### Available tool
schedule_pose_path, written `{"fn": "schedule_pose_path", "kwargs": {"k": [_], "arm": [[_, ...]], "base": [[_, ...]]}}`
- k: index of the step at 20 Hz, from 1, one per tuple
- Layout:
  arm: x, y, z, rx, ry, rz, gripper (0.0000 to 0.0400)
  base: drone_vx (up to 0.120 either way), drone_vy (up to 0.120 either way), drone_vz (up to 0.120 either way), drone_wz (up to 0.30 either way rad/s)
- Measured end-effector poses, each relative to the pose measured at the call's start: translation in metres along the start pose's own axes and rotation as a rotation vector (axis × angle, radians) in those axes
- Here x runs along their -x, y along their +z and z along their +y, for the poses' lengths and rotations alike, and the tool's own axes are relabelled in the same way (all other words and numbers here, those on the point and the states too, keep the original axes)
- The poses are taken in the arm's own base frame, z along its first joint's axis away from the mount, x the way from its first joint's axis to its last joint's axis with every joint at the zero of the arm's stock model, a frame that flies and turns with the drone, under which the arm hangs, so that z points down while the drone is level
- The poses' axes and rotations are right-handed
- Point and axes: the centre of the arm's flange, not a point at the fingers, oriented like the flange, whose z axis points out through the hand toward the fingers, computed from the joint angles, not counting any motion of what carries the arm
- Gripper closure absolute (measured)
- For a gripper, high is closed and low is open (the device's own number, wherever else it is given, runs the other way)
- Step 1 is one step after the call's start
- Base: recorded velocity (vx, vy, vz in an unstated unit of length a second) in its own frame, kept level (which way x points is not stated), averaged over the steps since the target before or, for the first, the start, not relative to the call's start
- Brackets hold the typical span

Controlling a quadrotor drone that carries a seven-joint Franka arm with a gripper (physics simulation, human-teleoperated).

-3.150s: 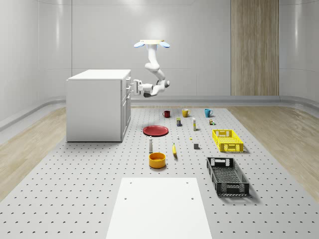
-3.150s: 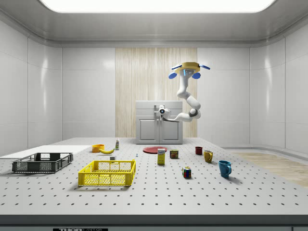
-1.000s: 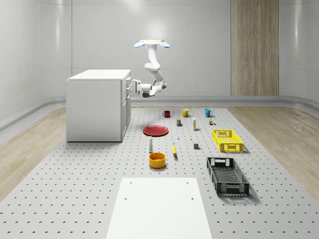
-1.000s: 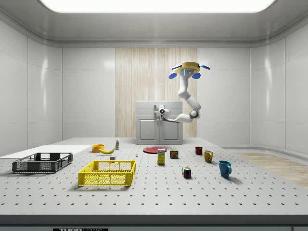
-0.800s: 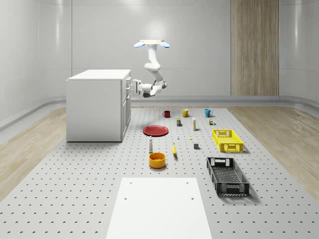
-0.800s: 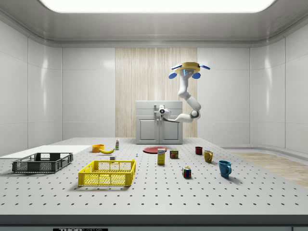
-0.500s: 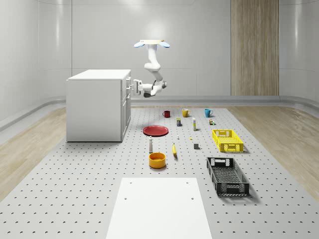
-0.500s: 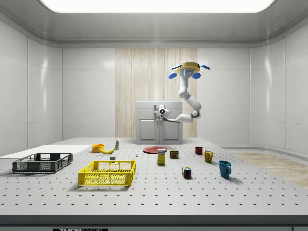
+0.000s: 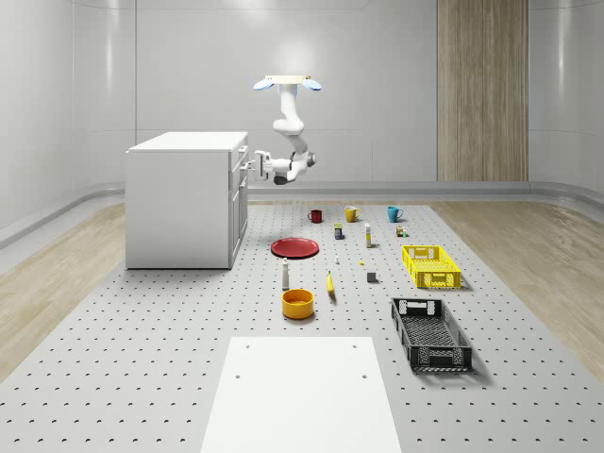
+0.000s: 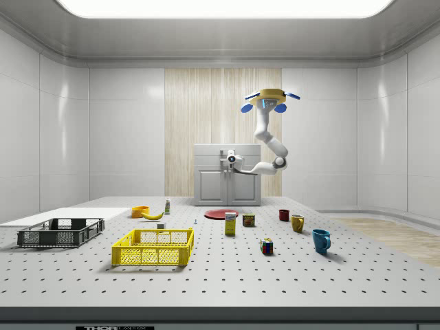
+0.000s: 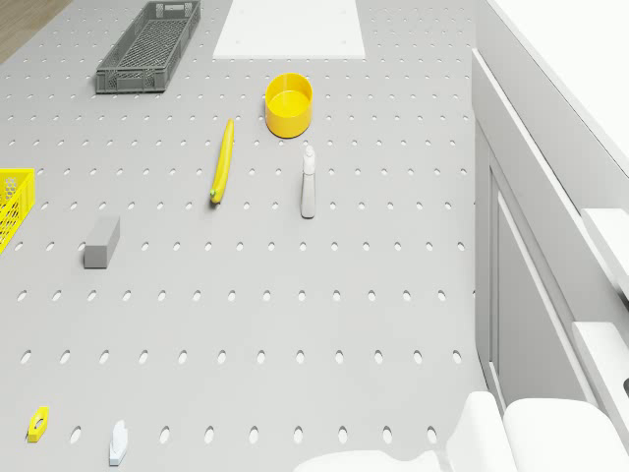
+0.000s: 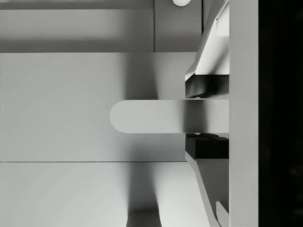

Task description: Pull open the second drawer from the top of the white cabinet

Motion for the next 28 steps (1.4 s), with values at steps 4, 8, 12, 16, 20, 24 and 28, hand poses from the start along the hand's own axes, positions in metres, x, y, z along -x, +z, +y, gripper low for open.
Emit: {"fn": "schedule_pose_path", "kwargs": {"k": [4, 8, 12, 16, 20, 24, 28], "arm": [[0.014, 0.002, -0.008, 0.001, 0.078, 0.001, 0.0208], [0.021, 0.012, -0.014, -0.035, 0.132, 0.025, 0.0088], [0.061, 0.005, -0.025, -0.009, 0.073, 0.056, 0.0052], [0.036, 0.012, -0.014, -0.005, 0.033, 0.026, 0.0083], [0.039, 0.006, -0.02, -0.006, 0.075, 0.0, 0.0086], [0.021, 0.001, -0.011, -0.004, 0.034, 0.0, 0.0095], [0.01, -0.008, -0.005, -0.003, 0.014, -0.001, 0.0098]], "base": [[0.0, 0.0, 0.0, 0.0], [0.0, 0.0, 0.0, 0.0], [0.0, 0.0, 0.0, 0.0], [0.0, 0.0, 0.0, 0.0], [0.0, 0.0, 0.0, 0.0], [0.0, 0.0, 0.0, 0.0], [0.0, 0.0, 0.0, 0.0]]}}
